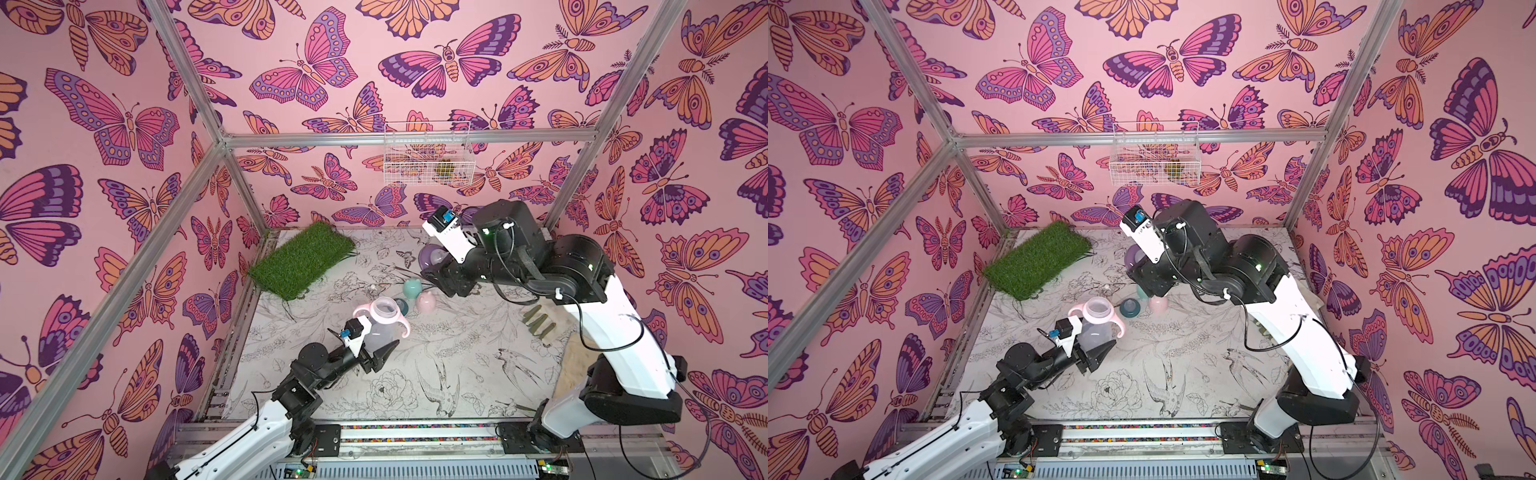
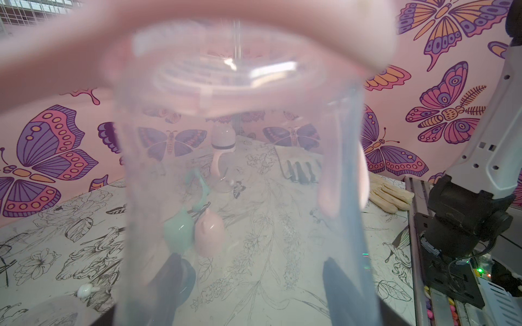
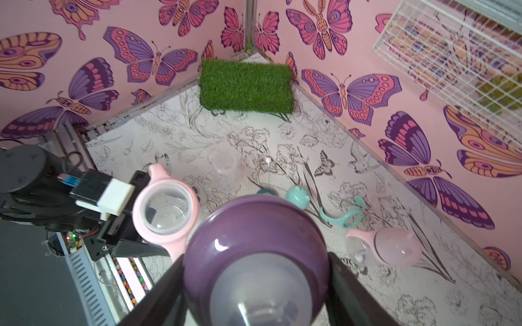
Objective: Assemble the baby bottles
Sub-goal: Pick up the nipple from the center of the board, then close the nipple on the baby bottle.
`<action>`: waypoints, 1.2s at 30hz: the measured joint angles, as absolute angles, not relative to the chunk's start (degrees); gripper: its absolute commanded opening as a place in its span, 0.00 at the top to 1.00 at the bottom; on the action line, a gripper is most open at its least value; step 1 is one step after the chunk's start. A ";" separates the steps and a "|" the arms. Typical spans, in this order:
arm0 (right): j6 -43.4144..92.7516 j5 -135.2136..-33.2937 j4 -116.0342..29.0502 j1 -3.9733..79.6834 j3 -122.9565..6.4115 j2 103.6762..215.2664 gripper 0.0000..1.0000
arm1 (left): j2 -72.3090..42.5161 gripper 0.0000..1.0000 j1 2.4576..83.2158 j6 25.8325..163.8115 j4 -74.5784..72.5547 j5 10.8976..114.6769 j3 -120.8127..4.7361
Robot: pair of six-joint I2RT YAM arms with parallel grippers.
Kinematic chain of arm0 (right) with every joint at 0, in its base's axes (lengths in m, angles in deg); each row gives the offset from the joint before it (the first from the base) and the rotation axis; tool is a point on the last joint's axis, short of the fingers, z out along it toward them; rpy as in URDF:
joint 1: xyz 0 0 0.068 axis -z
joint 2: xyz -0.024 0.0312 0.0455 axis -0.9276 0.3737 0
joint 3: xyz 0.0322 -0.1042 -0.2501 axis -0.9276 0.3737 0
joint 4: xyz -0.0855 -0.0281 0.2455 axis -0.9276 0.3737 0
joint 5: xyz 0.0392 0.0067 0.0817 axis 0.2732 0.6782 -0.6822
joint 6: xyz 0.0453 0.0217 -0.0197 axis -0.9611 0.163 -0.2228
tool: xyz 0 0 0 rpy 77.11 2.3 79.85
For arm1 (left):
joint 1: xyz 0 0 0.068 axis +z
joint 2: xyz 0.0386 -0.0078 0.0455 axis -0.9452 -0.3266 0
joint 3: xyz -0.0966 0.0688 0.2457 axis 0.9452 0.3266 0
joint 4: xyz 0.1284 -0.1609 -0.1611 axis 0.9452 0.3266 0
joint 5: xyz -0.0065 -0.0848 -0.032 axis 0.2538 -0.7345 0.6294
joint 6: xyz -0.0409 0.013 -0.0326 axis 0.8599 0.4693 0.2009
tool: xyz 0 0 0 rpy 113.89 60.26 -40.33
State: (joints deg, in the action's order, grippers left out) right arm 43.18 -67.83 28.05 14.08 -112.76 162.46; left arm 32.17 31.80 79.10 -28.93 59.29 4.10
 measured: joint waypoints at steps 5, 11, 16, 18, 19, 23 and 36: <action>43.99 -69.69 28.61 12.88 -116.41 165.70 0.68 | 30.47 1.00 31.49 78.51 -28.10 58.18 4.08; 44.47 -71.87 28.66 11.94 -116.89 167.34 0.69 | 29.66 1.00 31.49 77.94 -26.59 58.26 3.73; 44.91 -73.34 28.64 11.26 -116.98 168.19 0.70 | 29.42 1.00 31.49 77.85 -26.04 58.33 2.88; 44.93 -73.66 28.64 10.89 -116.98 168.56 0.70 | 29.42 1.00 31.49 77.85 -26.04 58.33 2.79; 44.93 -73.86 28.64 10.69 -116.98 168.76 0.70 | 29.42 1.00 31.49 77.85 -26.02 58.33 2.79; 44.97 -74.49 28.64 10.17 -116.98 168.95 0.71 | 29.38 1.00 31.49 77.85 -25.98 58.28 2.77; 45.12 -74.89 28.51 9.40 -116.98 168.93 0.71 | 28.31 1.00 31.49 77.83 -25.71 57.80 2.12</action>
